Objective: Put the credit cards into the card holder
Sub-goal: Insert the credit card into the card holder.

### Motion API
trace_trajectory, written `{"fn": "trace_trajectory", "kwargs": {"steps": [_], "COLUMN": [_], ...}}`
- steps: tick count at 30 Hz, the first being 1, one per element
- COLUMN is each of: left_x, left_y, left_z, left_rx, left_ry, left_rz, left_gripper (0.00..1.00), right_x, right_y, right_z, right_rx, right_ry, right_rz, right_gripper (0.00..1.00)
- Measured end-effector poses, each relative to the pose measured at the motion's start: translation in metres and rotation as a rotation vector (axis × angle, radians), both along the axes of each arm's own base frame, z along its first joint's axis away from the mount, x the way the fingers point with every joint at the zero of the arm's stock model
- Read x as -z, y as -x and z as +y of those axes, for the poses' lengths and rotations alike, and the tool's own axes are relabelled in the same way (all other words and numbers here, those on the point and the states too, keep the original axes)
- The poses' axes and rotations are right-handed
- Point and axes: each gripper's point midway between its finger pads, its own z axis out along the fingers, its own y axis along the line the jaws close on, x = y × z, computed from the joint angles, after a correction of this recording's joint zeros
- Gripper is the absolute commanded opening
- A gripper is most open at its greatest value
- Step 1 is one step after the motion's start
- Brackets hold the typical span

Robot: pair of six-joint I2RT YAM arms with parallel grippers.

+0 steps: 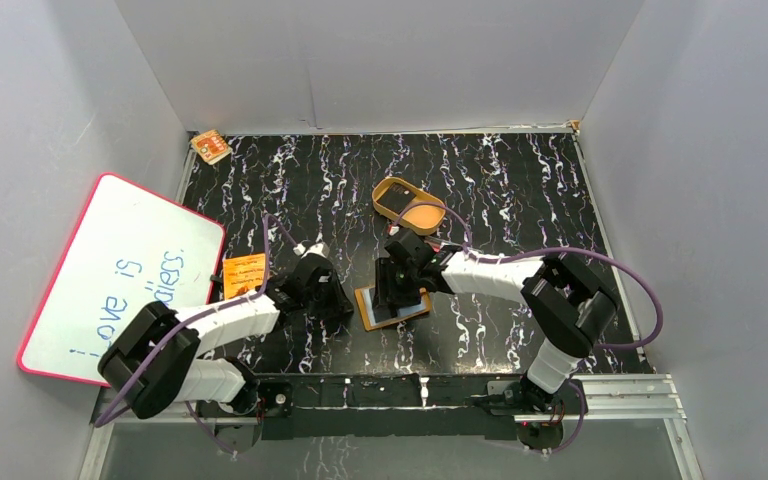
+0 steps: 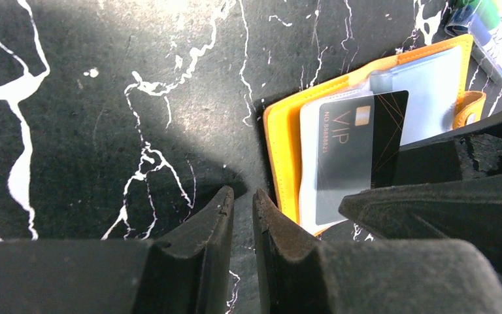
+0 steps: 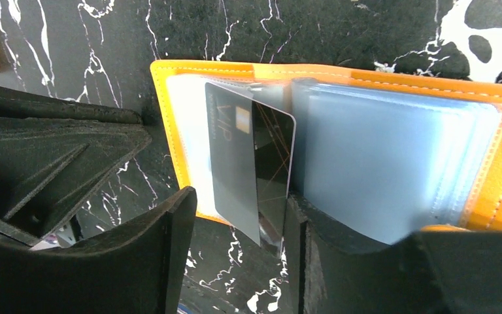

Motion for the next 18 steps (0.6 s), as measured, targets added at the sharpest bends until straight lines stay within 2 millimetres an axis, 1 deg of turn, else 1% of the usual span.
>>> {"fn": "trace_trajectory", "kwargs": {"steps": [2,10,15,18], "left_x": [0.000,0.000,-0.001,-0.001], "left_y": [-0.002,-0.004,-0.005,-0.005], "left_z": [-0.002,-0.006,-0.007,-0.008], "left_rx": [0.002,0.006,0.008,0.009], "left_ry": [0.003,0.014,0.019,0.022], "left_rz": [0.001,-0.004,-0.006,-0.006], "left_gripper": [0.17,0.17,0.17,0.17], "right_x": [0.000,-0.001,-0.013,-0.016], "right_y": [-0.001,-0.006,-0.008,-0.007], "right_z": [-0.002,-0.007,-0.013,-0.013], "right_rx": [-0.004,0.011,0.043,0.050], "right_ry": [0.017,0.056,0.021,0.004], "right_rz": [-0.007,-0.048,-0.097,-0.103], "right_gripper": [0.65,0.68,0.68,0.67]}}
